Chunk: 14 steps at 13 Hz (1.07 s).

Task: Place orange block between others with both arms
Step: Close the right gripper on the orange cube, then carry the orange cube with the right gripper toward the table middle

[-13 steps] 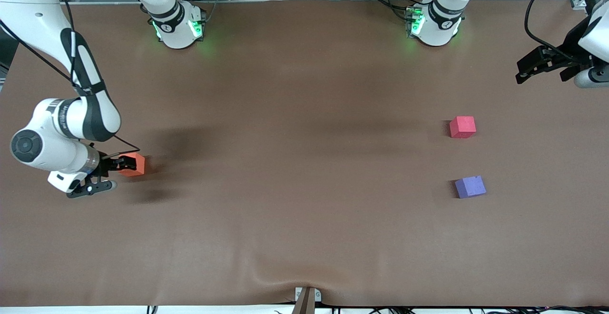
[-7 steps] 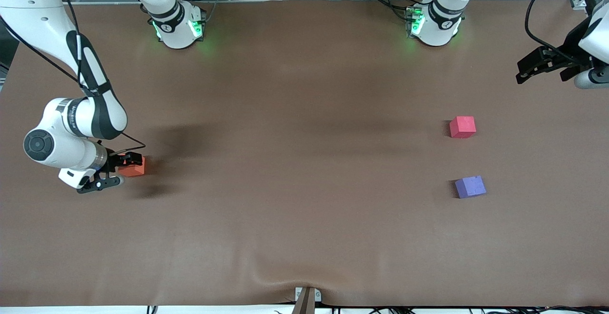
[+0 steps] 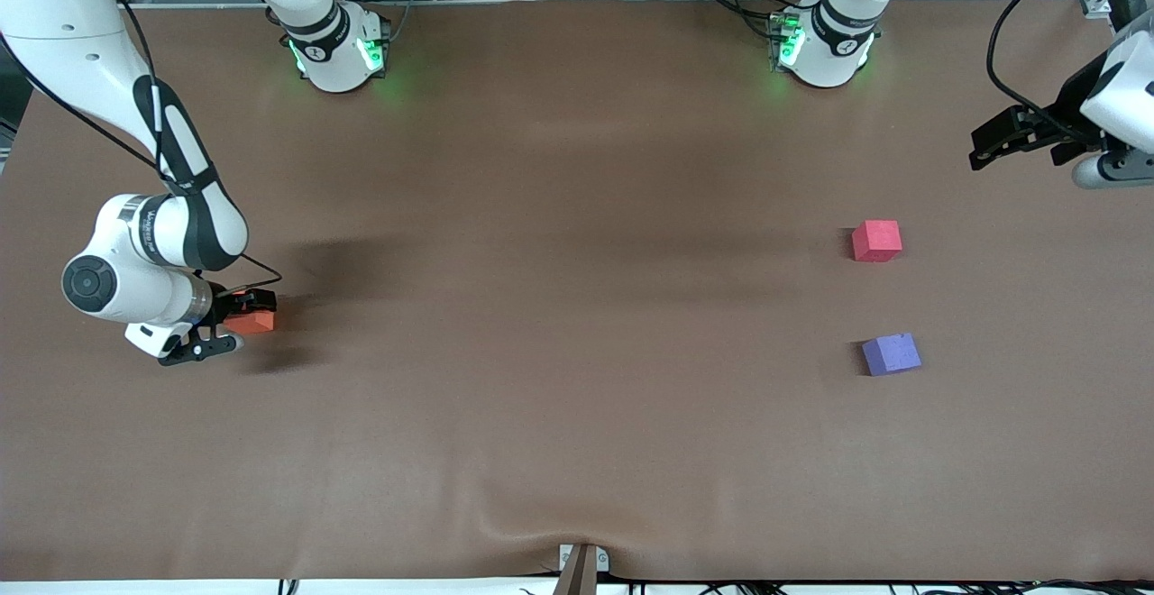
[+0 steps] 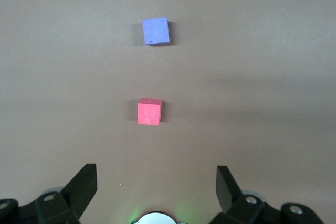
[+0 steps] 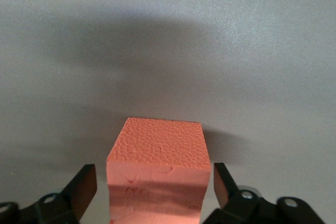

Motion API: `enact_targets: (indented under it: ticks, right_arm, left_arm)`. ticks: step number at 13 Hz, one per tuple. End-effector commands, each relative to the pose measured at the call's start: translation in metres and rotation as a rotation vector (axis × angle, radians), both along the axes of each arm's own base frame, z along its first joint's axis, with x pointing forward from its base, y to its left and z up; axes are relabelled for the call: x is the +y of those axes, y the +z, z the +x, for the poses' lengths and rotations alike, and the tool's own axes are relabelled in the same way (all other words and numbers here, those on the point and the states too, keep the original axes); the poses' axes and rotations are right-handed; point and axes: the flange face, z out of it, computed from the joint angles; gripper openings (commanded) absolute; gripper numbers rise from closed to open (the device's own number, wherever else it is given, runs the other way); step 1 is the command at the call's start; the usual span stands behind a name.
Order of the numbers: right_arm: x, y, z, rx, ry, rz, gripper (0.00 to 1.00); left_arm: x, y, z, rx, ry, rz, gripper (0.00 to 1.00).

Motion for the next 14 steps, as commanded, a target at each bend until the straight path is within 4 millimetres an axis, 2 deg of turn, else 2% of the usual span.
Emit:
enact_targets:
  ticks: [1,2,4,5,6,8,10,12,14]
  right_arm:
    - [-0.002,-0.001,-0.001,-0.008,-0.034,-0.020,0.23]
    - [0.000,0.000,-0.001,-0.007,-0.045,-0.022,0.01]
    - [0.003,0.003,-0.002,0.012,-0.037,-0.021,0.00]
    - [0.005,0.010,0.000,0.023,-0.028,-0.020,0.00]
    - [0.012,0.026,0.004,0.023,-0.015,-0.021,0.00]
    - [0.050,0.061,0.018,0.014,0.045,-0.026,0.00]
    - [0.097,0.084,0.034,0.002,0.102,-0.027,0.00]
    - [0.149,0.092,0.038,-0.018,0.163,-0.011,0.00]
    - [0.191,0.092,0.037,-0.025,0.169,0.056,0.00]
  left_arm:
    - [0.003,0.006,-0.002,-0.003,0.001,0.006,1.00]
    - [0.003,0.006,-0.002,-0.003,0.001,0.006,1.00]
    - [0.003,0.006,-0.002,-0.003,0.001,0.006,1.00]
    - [0.003,0.006,-0.003,-0.003,0.001,0.006,1.00]
    - [0.005,0.007,-0.003,-0.004,0.004,0.006,1.00]
    - [0.014,0.008,-0.002,-0.006,0.016,0.005,1.00]
    - [0.014,0.009,-0.002,-0.007,0.013,0.005,1.00]
    - [0.013,0.009,-0.002,-0.007,0.012,0.005,1.00]
    - [0.012,0.009,-0.002,-0.007,0.010,0.005,1.00]
